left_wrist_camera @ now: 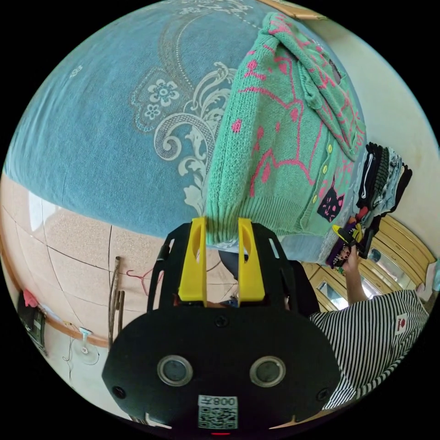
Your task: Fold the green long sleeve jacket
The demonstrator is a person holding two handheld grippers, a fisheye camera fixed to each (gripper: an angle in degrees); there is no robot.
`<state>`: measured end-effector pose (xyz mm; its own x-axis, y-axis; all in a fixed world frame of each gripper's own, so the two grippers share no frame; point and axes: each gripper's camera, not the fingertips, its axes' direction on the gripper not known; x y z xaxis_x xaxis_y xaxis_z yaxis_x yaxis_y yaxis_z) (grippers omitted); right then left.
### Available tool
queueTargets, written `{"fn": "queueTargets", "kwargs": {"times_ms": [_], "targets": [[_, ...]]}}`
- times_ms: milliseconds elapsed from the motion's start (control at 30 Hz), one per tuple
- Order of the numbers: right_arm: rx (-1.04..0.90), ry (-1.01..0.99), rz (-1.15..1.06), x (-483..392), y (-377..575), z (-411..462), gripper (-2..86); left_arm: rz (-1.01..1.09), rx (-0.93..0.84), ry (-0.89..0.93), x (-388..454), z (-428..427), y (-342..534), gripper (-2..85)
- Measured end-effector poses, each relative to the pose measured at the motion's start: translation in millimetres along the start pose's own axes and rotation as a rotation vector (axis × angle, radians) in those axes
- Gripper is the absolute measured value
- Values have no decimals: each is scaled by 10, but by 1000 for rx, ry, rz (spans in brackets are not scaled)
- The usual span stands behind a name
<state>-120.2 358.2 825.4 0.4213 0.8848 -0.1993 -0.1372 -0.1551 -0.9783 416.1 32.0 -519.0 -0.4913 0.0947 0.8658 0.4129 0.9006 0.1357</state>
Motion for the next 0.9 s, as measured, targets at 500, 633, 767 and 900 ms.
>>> {"fn": "queueTargets", "kwargs": {"times_ms": [500,633,767,900], "targets": [[69,-40,1,301,1007,95,83,90,-13,161,-744,300,591,62],[67,22,-43,238,1253,79,87,111,7,155,-899,423,766,39],[76,79,-72,239,1516,62,73,124,22,226,-1148,491,957,27],[104,121,-101,278,1775,45,62,173,53,241,-1359,557,1197,25]]}}
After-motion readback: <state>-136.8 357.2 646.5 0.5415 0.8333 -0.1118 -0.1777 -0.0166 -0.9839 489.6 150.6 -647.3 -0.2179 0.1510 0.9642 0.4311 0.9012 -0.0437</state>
